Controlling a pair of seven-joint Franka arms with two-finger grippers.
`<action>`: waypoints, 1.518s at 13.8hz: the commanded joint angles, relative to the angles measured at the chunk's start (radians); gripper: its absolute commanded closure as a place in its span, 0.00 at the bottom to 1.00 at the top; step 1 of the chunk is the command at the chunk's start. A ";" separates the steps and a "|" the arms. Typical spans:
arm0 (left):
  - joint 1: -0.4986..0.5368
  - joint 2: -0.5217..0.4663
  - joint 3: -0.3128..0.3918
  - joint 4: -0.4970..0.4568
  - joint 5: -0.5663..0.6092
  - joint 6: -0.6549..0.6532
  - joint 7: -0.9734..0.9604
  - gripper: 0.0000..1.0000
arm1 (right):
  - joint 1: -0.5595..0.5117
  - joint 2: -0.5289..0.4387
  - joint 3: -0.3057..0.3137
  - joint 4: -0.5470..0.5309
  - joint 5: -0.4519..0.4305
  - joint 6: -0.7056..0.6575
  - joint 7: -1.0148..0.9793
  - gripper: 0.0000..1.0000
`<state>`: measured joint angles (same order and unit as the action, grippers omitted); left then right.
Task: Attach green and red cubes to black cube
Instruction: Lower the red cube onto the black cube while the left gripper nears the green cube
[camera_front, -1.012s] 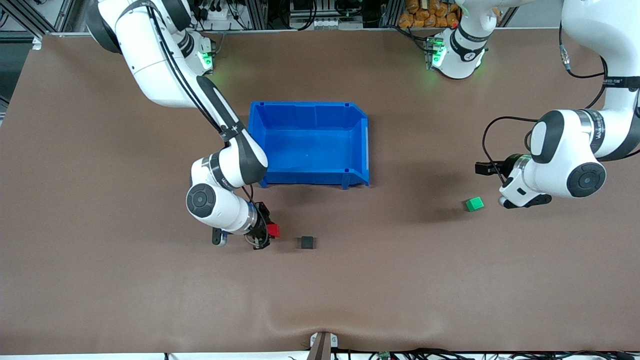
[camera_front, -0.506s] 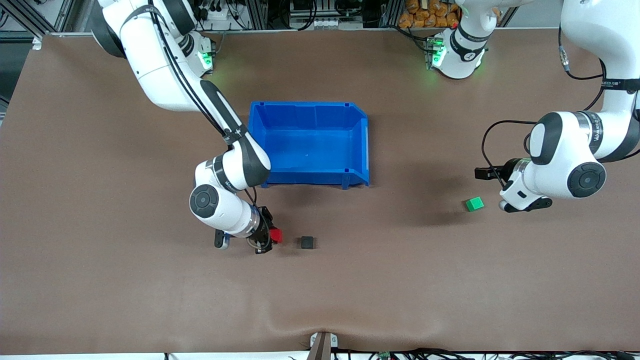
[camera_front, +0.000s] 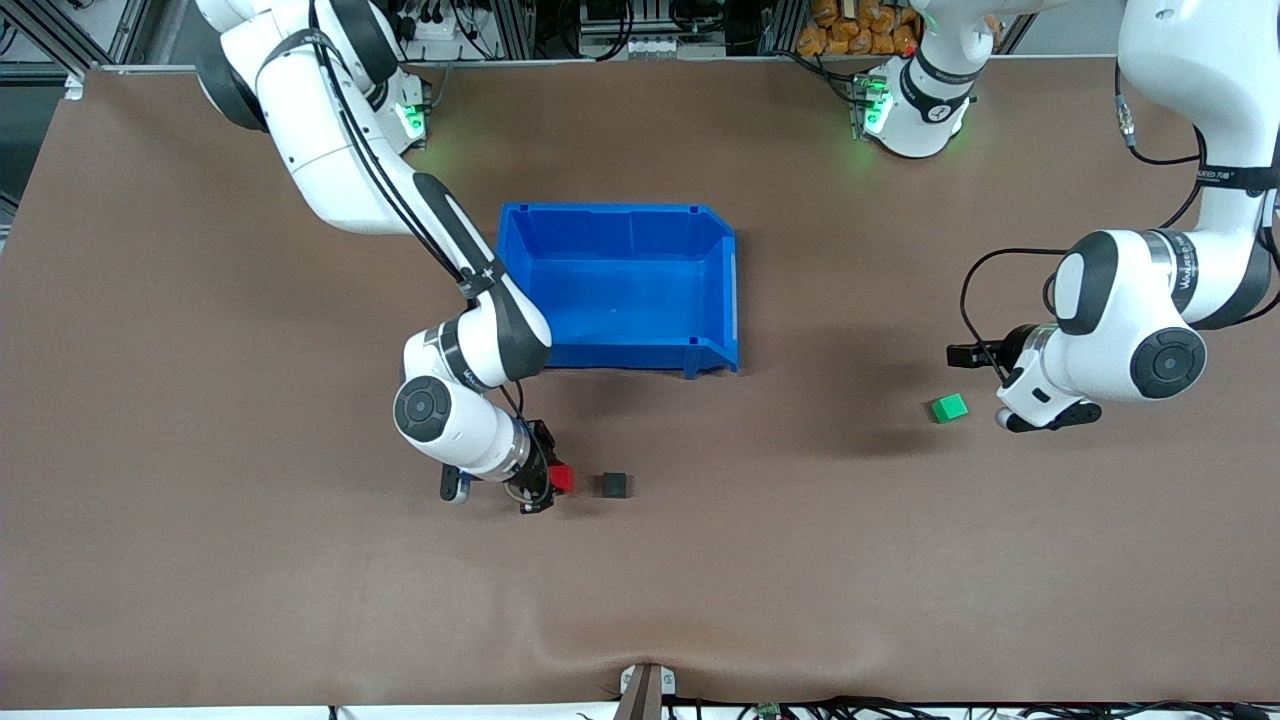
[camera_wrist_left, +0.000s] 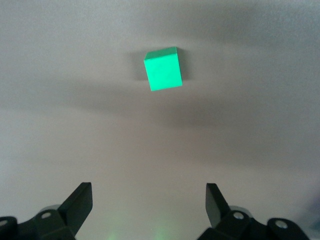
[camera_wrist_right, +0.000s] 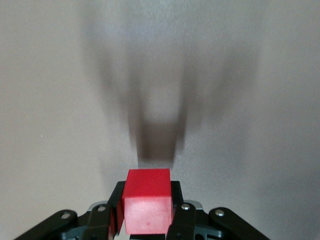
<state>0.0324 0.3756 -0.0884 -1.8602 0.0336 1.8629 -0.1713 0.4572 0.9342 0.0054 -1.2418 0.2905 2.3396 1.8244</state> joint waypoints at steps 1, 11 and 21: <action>0.006 0.022 -0.007 0.006 -0.009 0.033 -0.010 0.00 | 0.018 0.043 -0.010 0.056 0.009 0.004 0.033 1.00; 0.024 0.057 -0.007 0.006 -0.009 0.091 -0.010 0.00 | 0.038 0.066 -0.010 0.065 0.009 0.041 0.070 1.00; 0.032 0.078 -0.007 0.010 -0.009 0.130 -0.010 0.00 | 0.047 0.101 -0.012 0.116 0.007 0.043 0.098 1.00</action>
<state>0.0549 0.4473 -0.0891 -1.8600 0.0336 1.9796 -0.1714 0.4930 1.0078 0.0054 -1.1714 0.2905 2.3832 1.8992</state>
